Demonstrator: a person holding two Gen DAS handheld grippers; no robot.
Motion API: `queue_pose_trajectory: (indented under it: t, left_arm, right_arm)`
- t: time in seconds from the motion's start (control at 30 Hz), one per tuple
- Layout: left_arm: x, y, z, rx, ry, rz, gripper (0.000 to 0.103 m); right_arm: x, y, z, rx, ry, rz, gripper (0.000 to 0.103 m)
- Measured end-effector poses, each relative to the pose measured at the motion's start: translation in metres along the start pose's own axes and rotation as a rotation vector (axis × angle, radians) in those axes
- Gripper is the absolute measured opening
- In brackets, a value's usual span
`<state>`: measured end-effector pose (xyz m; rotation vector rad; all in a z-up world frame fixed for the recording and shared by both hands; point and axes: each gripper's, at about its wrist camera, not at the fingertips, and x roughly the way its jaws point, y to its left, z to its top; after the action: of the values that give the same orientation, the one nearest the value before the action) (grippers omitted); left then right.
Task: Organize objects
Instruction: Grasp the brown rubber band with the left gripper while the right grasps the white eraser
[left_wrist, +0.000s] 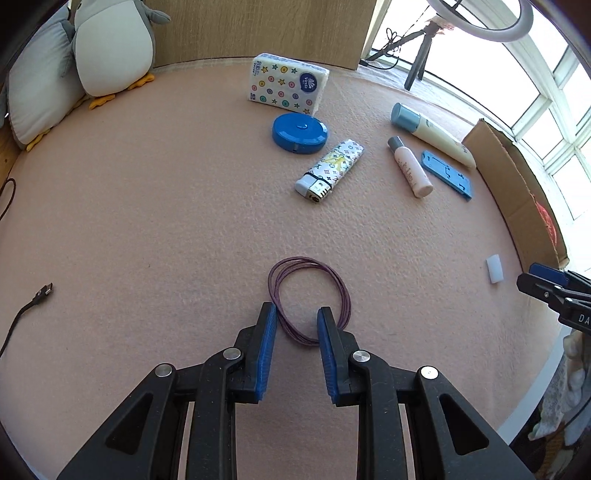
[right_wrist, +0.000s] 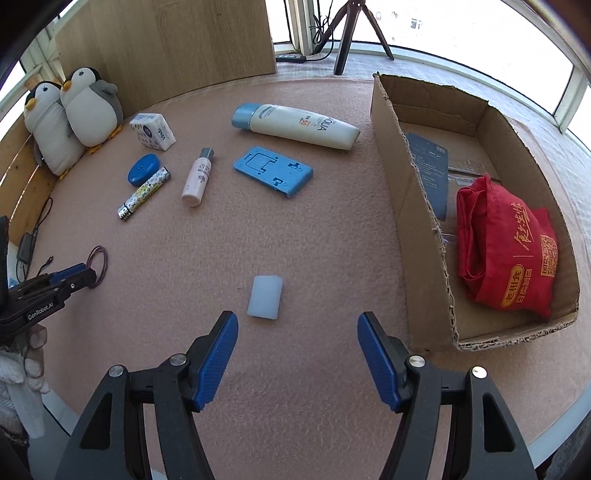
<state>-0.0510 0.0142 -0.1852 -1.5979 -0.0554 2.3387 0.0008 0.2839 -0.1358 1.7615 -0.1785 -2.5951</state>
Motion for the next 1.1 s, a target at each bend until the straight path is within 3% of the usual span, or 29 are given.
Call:
queue_pose_trajectory:
  t: [0.17,0.4,0.7,0.8,0.87,0.9,0.97,1.1]
  left_arm:
    - [-0.001,-0.025,-0.01,0.032,0.013,-0.05,0.024]
    - [0.001,-0.031,-0.004,0.048,0.02,-0.021,0.026]
    - [0.003,-0.034,-0.001,0.076,0.013,0.046,0.023]
    - [0.004,-0.032,0.0,0.071,0.008,0.044,0.023]
    - [0.005,-0.032,0.001,0.073,0.003,0.039,0.023]
    - [0.005,-0.031,0.001,0.069,0.001,0.036,0.02]
    - [0.006,-0.025,0.002,0.036,0.006,0.014,0.002]
    - [0.002,-0.016,0.002,-0.014,0.009,-0.035,0.002]
  right_arm:
    - [0.01,0.006,0.003,-0.021,0.02,0.003,0.063]
    - [0.028,0.018,0.01,-0.064,0.057,-0.004,0.063]
    - [0.039,0.033,0.007,-0.141,0.074,-0.049,0.054]
    - [0.038,0.033,0.007,-0.153,0.069,-0.049,0.047]
    - [0.037,0.035,0.006,-0.165,0.065,-0.049,0.034]
    - [0.036,0.036,0.006,-0.17,0.064,-0.047,0.03]
    - [0.035,0.036,0.007,-0.177,0.062,-0.045,0.02]
    - [0.031,0.029,0.004,-0.174,0.052,-0.04,0.015]
